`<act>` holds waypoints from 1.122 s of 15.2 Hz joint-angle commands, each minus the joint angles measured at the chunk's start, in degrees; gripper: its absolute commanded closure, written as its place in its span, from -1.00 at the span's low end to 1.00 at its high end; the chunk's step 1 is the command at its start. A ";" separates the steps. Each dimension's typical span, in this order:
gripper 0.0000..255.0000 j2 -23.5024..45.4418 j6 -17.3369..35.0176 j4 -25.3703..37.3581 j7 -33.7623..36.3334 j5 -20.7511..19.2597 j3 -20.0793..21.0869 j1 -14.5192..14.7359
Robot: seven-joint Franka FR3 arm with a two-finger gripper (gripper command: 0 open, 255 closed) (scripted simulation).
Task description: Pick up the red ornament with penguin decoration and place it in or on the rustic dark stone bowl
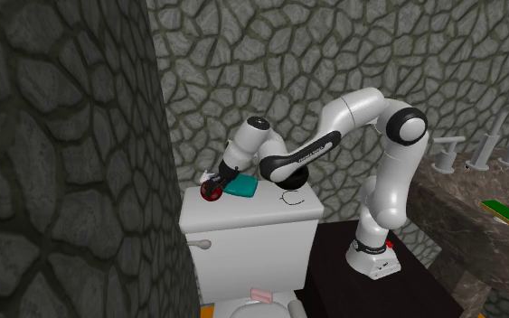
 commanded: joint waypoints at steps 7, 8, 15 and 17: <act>1.00 -0.01 -0.01 0.00 -0.02 0.02 -0.01 0.00; 1.00 -0.01 -0.01 0.00 -0.02 0.02 -0.01 0.00; 1.00 -1.27 -4.30 3.21 -2.02 1.89 -0.13 0.34; 1.00 -1.60 -5.74 4.38 -2.61 2.41 -0.17 0.43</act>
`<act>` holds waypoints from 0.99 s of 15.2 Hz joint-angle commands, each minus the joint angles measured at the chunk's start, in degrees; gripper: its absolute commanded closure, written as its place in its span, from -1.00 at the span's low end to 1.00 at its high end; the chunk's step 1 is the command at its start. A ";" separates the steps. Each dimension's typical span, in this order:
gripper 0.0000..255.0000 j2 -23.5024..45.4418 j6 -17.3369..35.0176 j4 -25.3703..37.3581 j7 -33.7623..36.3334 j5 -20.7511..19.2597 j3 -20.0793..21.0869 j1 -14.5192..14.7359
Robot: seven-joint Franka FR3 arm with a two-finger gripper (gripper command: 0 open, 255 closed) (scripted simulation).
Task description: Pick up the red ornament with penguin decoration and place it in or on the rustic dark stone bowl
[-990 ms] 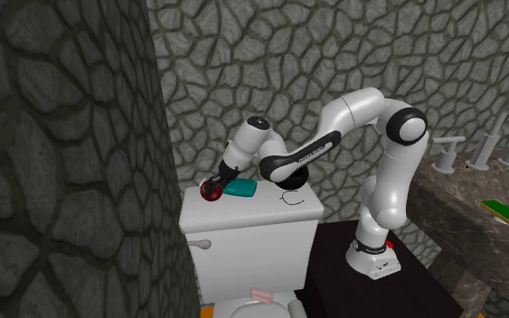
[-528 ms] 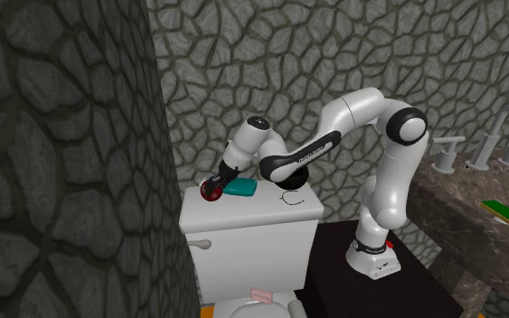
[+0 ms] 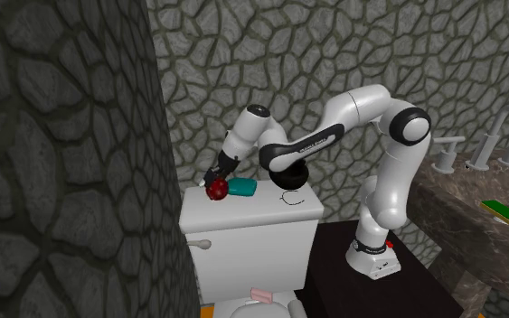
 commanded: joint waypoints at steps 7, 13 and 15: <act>1.00 -0.86 -5.73 5.04 -1.98 1.66 -0.09 0.31; 1.00 -1.02 -10.17 9.43 -3.25 2.56 -0.12 0.47; 1.00 -0.97 -11.67 11.00 -3.63 2.80 -0.12 0.51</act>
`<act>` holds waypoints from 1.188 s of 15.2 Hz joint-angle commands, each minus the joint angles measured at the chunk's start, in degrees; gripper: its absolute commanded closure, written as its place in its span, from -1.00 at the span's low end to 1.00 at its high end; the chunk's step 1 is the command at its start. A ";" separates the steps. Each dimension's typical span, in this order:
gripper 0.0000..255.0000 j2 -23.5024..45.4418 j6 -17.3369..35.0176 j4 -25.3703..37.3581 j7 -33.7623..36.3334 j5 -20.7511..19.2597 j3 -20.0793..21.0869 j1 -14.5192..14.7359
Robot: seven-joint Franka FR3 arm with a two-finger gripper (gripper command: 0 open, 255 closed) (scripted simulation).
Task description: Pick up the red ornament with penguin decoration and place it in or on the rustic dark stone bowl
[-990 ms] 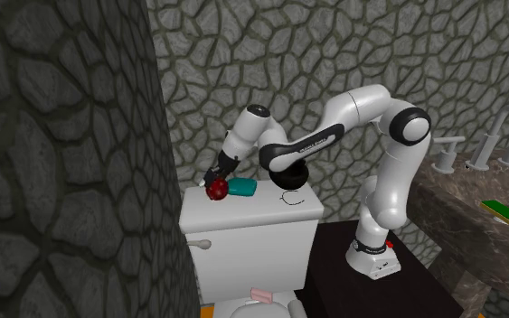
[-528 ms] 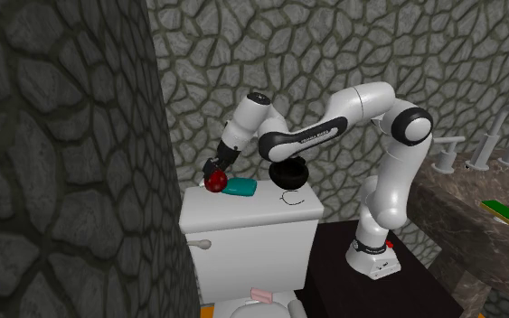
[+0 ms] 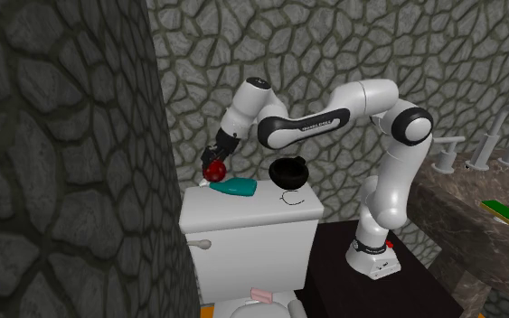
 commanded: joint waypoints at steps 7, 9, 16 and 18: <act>1.00 0.46 -6.18 6.73 -1.34 0.76 0.10 0.17; 1.00 0.74 -7.73 8.58 -1.65 0.88 0.14 0.20; 1.00 -12.82 -6.77 -5.10 -5.99 4.30 -2.97 -0.03; 1.00 -17.19 -7.01 -9.03 -7.41 5.02 -4.15 0.12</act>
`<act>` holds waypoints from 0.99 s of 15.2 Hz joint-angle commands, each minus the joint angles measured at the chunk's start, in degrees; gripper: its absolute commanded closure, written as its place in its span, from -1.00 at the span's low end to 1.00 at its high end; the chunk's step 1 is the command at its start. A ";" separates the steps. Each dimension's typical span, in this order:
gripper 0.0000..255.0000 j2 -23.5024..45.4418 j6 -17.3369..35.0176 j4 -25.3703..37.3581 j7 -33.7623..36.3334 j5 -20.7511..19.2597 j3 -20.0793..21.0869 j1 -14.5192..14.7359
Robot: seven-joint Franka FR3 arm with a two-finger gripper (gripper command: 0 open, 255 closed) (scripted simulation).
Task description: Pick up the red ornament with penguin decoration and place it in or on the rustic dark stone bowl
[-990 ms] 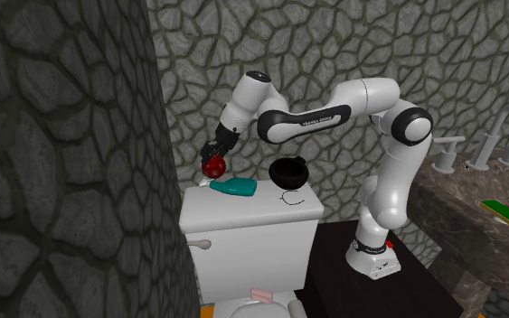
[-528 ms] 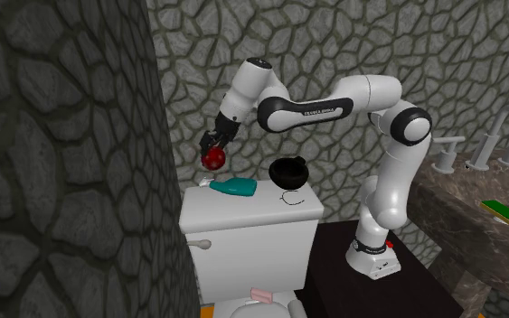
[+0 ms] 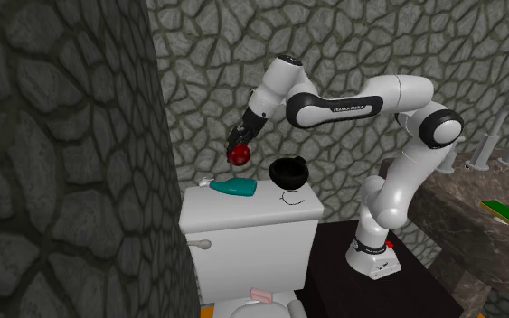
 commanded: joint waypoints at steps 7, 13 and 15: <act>1.00 -17.62 -2.94 -13.99 -5.74 1.54 -5.01 0.48; 1.00 -30.26 -8.17 -21.00 -9.82 0.97 -8.65 0.20; 1.00 -34.39 -10.39 -22.76 -11.24 0.54 -9.90 -0.07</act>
